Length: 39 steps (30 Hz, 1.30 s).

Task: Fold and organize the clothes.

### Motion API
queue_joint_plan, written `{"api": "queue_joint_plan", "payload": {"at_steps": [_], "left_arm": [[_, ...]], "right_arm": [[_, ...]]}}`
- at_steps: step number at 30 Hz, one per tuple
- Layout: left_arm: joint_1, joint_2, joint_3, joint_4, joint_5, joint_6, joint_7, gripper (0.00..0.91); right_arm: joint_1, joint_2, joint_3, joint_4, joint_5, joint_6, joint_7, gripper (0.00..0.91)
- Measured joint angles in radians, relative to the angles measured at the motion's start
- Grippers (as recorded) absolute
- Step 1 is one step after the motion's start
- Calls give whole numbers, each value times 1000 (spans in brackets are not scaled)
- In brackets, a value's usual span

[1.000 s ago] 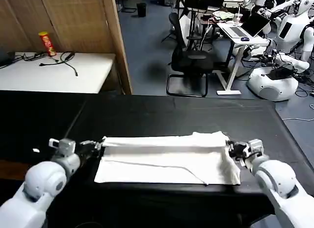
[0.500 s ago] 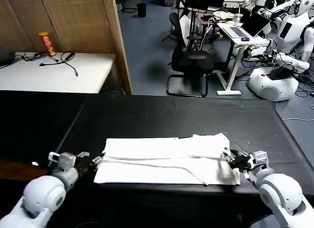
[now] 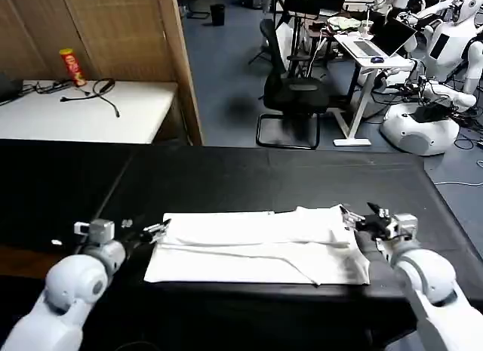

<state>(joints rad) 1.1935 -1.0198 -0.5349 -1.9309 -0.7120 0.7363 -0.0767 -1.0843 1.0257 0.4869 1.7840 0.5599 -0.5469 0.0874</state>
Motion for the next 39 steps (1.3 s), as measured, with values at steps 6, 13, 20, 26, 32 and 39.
{"api": "queue_joint_plan", "payload": {"at_steps": [6, 13, 20, 26, 32, 39], "left_arm": [[-38, -43, 16, 88, -38, 0, 0, 273], [-49, -65, 18, 134, -32, -5, 2, 0], [-60, -81, 20, 146, -30, -4, 7, 0], [-83, -96, 31, 167, 4, -3, 13, 0], [-114, -100, 43, 199, 75, -23, 35, 0], [-166, -116, 46, 252, 142, -77, 73, 878]], "right_arm": [[44, 35, -33, -81, -2, 3, 1, 478], [59, 73, -39, -135, -9, 3, 1, 20], [62, 105, -32, -142, -34, 14, 0, 0], [69, 114, -30, -146, -54, 32, 3, 0], [95, 135, -28, -174, -86, 93, 46, 0], [87, 146, -7, -170, -88, 82, -28, 878]]}}
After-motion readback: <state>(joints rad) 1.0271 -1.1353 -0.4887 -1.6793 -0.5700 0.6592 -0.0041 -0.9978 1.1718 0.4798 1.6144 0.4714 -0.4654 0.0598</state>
